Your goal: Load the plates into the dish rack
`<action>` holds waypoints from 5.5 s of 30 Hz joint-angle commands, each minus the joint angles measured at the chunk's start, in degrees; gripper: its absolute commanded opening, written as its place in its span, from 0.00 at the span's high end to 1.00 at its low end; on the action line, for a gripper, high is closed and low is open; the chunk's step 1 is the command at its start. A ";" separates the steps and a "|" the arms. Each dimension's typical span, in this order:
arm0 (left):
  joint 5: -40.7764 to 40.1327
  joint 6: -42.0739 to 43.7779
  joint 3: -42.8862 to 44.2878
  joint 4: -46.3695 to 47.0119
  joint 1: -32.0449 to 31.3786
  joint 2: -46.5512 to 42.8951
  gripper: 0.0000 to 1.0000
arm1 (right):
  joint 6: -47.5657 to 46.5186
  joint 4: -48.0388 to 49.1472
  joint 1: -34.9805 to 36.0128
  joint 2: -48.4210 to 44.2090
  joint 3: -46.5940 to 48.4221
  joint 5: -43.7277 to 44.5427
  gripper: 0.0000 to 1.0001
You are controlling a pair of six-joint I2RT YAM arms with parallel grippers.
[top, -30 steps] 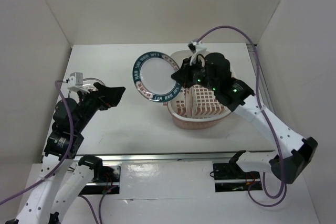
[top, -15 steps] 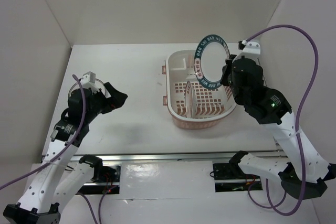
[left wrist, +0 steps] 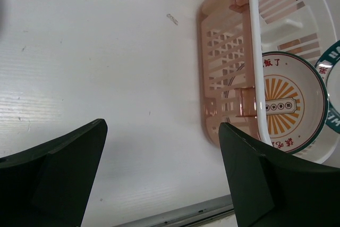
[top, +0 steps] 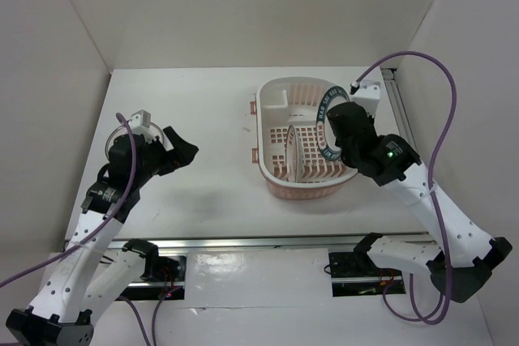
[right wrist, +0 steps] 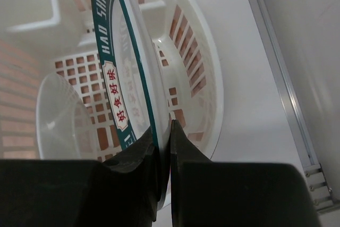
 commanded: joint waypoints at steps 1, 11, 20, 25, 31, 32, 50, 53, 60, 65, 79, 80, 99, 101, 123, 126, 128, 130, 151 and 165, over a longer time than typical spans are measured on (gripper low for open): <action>0.50 0.85 1.07 0.62 -0.15 0.34 0.00 | 2.29 3.76 0.53 0.14 -3.40 0.45 1.00; 0.50 0.85 1.07 0.62 -0.15 0.87 0.00 | 3.52 6.50 2.99 0.92 -9.03 -2.71 1.00; -0.03 0.85 1.07 0.62 -0.15 0.34 0.00 | 5.81 7.73 4.76 3.13 -12.10 -0.16 1.00; -0.03 0.85 1.07 0.62 -0.15 0.34 0.00 | 6.42 7.73 4.76 3.65 -12.64 -0.16 1.00; -0.55 0.85 1.07 0.10 -0.15 0.34 0.00 | 7.47 8.34 4.76 4.18 -14.21 0.36 1.00; -0.55 0.85 1.07 0.10 -0.15 0.34 0.00 | 7.48 8.34 4.76 4.70 -14.22 0.37 1.00; -0.55 0.85 1.07 0.10 -0.15 -0.18 0.00 | 10.90 7.21 7.48 7.08 -14.74 0.89 0.98; -1.08 0.85 1.07 0.10 -0.15 -0.18 0.00 | 11.43 7.20 8.01 7.60 -14.74 1.51 0.95; -1.08 0.85 1.07 -0.43 -0.15 -0.18 0.00 | 14.32 5.10 9.15 8.75 -13.51 2.04 0.80; -1.08 0.85 1.60 -0.43 -0.15 -0.18 0.00 | 16.52 3.34 10.29 8.75 -12.38 3.17 0.69; -1.08 0.85 1.60 -0.43 -0.15 -0.18 0.00 | 20.83 -1.94 12.67 9.90 -7.81 5.46 0.39; -1.08 0.85 1.60 -0.43 -0.15 -0.18 0.00 | 21.44 -3.25 13.19 9.90 -7.80 5.46 0.37; -19.27 -14.87 -2.08 -12.47 3.45 -2.10 0.00 | 10.32 -6.36 18.11 8.05 6.79 5.21 0.13; -19.27 -17.95 -6.55 -12.47 5.29 -8.23 0.00 | 1.09 2.95 18.82 7.52 5.22 -1.54 0.07; -11.53 -31.49 -30.04 29.45 24.89 4.99 0.00 | -15.73 25.31 19.35 9.02 0.29 -31.19 0.00; -11.54 -32.45 -30.04 32.60 27.17 9.82 0.00 | -15.73 25.83 19.35 8.49 -0.24 -31.80 0.00; -11.54 -33.16 -30.04 33.32 28.32 12.90 0.00 | -15.73 26.36 19.35 7.96 -0.77 -32.51 0.00; -11.54 -33.69 -29.52 34.46 29.81 17.20 0.00 | -15.73 26.36 19.35 7.96 -0.77 -33.12 0.00; -6.97 -33.60 -25.30 42.02 37.47 38.83 0.54 | -13.62 28.65 19.88 6.29 -3.06 -33.74 0.00; -3.63 -31.85 -17.31 35.87 39.66 45.25 1.00 | -12.39 29.70 19.88 5.24 -4.11 -34.35 0.00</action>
